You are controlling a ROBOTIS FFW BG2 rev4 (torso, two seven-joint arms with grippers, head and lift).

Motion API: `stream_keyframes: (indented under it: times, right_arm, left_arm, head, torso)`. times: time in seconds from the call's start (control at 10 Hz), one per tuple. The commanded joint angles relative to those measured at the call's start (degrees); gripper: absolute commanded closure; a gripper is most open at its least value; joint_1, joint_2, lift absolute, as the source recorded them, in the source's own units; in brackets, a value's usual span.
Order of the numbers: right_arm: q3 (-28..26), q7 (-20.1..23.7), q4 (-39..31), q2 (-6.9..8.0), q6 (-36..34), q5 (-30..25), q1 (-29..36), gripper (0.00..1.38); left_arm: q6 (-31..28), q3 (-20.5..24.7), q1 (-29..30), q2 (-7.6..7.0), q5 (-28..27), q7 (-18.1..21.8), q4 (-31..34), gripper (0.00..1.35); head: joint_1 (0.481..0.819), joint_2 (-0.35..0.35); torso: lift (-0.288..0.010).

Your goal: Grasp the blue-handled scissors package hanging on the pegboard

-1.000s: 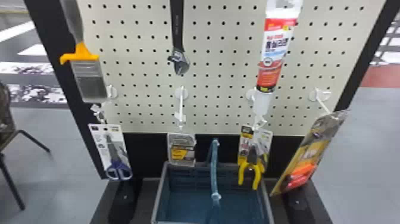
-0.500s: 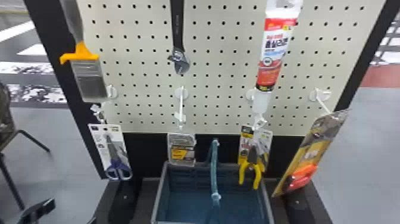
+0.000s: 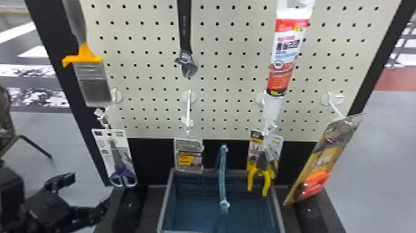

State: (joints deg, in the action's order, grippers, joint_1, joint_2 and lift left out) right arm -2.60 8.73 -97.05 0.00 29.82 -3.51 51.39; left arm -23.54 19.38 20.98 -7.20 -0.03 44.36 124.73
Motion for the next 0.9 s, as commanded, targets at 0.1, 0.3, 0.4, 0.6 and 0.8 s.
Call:
stream_keyframes:
  times: [0.1, 0.3, 0.4, 0.6, 0.8]
  right_arm:
    - [0.0, 0.3, 0.5, 0.05, -0.1, -0.1, -0.2, 0.23]
    - [0.0, 1.0, 1.2, 0.05, -0.1, -0.3, -0.4, 0.23]
    - [0.0, 1.3, 1.4, 0.05, -0.1, -0.4, -0.4, 0.23]
    - [-0.1, 2.2, 2.2, 0.05, -0.1, -0.4, -1.0, 0.23]
    - [-0.2, 3.4, 2.8, 0.05, -0.1, -0.6, -1.5, 0.23]
  left_arm:
    - [-2.0, -0.7, -8.4, -3.70, 0.5, 4.2, -8.5, 0.10]
    - [-3.5, -2.8, -14.8, -7.22, 3.5, 7.2, -15.7, 0.10]
    - [-4.2, -4.4, -17.4, -9.06, 5.0, 8.5, -18.1, 0.10]
    - [-6.1, -6.7, -21.7, -11.43, 6.4, 12.1, -22.7, 0.10]
    - [-7.0, -9.6, -25.3, -14.16, 10.8, 15.0, -27.9, 0.10]
  head:
    - [0.549, 0.000]
    - [0.549, 0.000]
    - [0.549, 0.000]
    - [0.549, 0.000]
    - [0.549, 0.000]
  torso:
    - [-0.100]
    - [-0.100]
    - [-0.100]
    - [-0.100]
    - [-0.100]
